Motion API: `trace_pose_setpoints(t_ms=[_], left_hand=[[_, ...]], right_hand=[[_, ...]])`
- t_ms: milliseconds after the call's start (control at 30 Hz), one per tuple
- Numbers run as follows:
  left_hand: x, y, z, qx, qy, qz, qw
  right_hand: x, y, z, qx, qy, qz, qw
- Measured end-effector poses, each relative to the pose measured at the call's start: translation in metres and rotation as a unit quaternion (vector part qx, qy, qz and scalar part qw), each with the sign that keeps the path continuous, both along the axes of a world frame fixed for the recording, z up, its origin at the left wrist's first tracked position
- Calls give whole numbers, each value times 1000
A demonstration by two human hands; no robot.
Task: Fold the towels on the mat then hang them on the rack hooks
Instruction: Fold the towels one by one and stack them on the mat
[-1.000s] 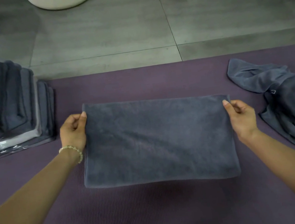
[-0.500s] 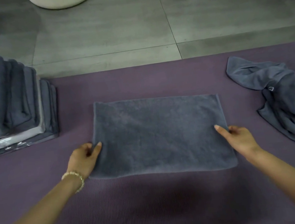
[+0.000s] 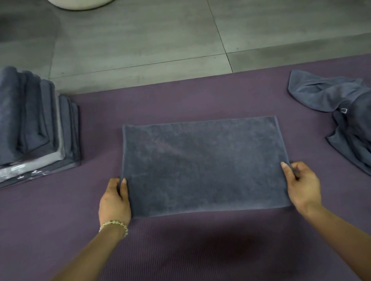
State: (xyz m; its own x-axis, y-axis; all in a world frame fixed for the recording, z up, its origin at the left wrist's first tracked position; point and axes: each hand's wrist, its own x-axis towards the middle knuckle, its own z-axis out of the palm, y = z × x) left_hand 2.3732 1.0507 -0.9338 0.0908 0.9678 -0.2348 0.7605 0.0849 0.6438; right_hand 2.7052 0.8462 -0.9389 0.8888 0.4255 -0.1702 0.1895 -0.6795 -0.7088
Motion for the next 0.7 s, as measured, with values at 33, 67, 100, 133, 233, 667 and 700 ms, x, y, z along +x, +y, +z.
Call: trace_pose_setpoints(t_ms=[33,67,100,133,233,667,700], left_hand=[[0,-2,-2,3,12,2,1000],[0,-4,-2,14,23,6,1000],[-1,-5,-2,27,28,11,999],[-1,-5,-1,33,29,21,999],[-4,6,3,8,51,25,998],[17,56,46,-383,-122,-33,915],[21,55,53,-392,-138,-47,908]], right_hand=[[-2,1,-1,-9,-3,-8,1000],[-3,2,0,-24,-13,-13,1000],[-5,3,2,-41,-37,-16,998],[-6,4,4,-50,-75,-6,996],[-14,9,8,-45,-195,134,971],[-40,33,-19,-233,-190,376,877],[-40,33,-20,-232,-192,376,876]])
